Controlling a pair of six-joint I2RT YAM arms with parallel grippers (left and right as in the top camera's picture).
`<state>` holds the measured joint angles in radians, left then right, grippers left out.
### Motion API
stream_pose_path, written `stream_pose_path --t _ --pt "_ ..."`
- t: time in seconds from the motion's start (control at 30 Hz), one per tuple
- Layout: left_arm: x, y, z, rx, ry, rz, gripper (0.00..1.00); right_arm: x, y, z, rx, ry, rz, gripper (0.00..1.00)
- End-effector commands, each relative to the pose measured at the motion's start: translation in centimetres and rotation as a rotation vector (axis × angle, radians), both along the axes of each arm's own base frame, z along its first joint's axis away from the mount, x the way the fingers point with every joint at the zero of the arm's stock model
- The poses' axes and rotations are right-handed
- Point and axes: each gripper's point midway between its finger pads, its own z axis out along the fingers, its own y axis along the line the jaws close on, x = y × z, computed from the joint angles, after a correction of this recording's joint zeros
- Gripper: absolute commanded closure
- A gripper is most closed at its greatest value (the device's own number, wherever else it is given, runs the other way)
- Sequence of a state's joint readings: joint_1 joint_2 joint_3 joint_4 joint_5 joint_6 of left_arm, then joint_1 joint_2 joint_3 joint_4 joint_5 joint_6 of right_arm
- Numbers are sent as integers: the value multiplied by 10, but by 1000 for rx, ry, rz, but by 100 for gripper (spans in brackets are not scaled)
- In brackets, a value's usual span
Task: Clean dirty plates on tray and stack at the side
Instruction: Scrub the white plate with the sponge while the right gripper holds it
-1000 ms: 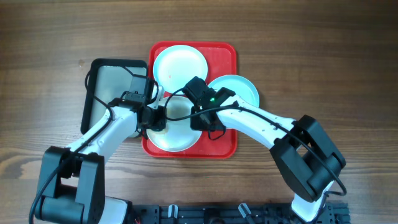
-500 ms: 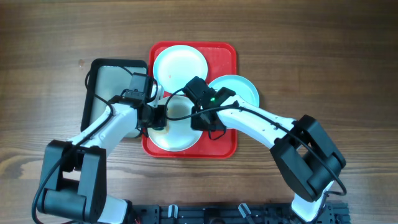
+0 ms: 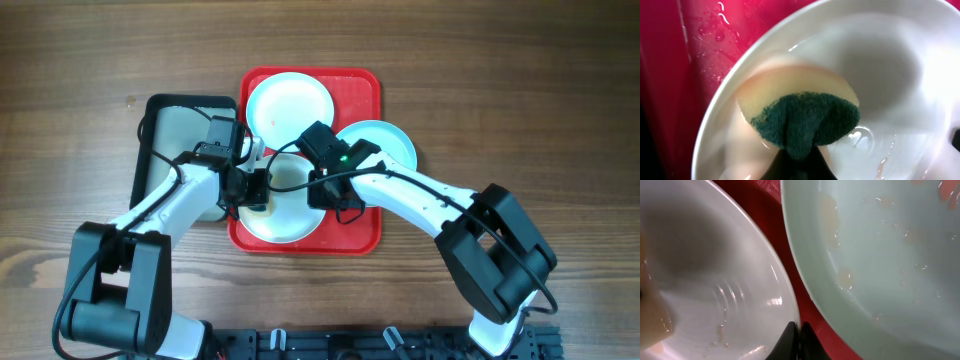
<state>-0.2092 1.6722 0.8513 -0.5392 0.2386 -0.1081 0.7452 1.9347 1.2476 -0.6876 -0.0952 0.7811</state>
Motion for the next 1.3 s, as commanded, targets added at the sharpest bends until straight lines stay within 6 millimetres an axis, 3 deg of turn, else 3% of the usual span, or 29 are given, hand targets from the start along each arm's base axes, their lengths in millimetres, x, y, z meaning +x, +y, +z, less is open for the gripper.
stream_pose_path --t 0.0,0.57,0.83,1.03,1.27 --pt "-42 -11 -26 -55 174 -22 96 -9 18 2 75 30 50 96" --pt "-49 -24 -23 -112 203 -43 96 -11 24 3 109 44 59 96" --pt "-60 -42 -28 -107 227 -91 95 -11 24 3 109 44 59 96" --pt "-69 -65 -20 -218 259 -126 96 -11 24 4 110 42 60 95" --pt "-66 -70 -17 -248 250 -125 96 -11 24 4 110 42 59 96"
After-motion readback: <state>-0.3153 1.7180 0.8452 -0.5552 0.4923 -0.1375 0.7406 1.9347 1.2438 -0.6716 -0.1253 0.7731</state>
